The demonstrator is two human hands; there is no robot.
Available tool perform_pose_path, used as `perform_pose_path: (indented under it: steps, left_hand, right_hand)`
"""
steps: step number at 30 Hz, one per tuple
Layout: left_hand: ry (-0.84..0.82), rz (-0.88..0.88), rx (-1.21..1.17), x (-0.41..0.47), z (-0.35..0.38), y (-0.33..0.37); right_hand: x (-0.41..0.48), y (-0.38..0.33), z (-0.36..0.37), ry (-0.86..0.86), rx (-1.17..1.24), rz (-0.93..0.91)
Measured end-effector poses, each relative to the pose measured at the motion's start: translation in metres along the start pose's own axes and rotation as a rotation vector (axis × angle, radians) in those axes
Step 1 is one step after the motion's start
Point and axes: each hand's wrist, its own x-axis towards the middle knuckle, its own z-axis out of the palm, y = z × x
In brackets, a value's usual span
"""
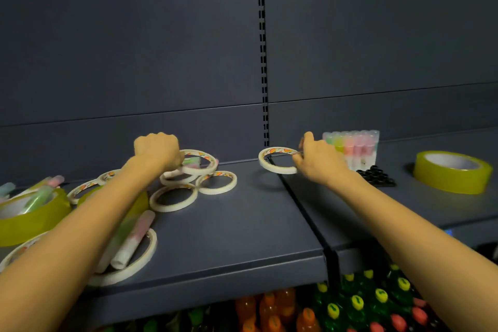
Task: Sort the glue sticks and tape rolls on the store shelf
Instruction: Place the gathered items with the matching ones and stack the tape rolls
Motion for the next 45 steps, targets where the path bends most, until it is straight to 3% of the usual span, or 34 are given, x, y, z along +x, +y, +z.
perform_pose_path:
  steps: [8,19,23,32,45]
  left_hand:
    - [0.053,0.136,-0.273,-0.034,-0.054,0.08]
    - [0.062,0.282,-0.48,-0.097,-0.106,0.268]
    - [0.111,0.379,-0.497,-0.117,-0.127,0.334]
    - [0.029,0.563,-0.545,-0.125,-0.176,0.484]
    - [-0.024,0.672,-0.465,-0.065,-0.192,0.661]
  right_hand:
    - [-0.023,0.08,-0.047,0.051,-0.015,0.031]
    - [-0.082,0.26,-0.133,0.072,-0.08,0.153]
    - [-0.104,0.327,-0.159,0.093,-0.131,0.207]
    - [-0.136,0.458,-0.198,0.143,-0.252,0.391]
    - [-0.078,0.602,-0.214,0.143,-0.291,0.46]
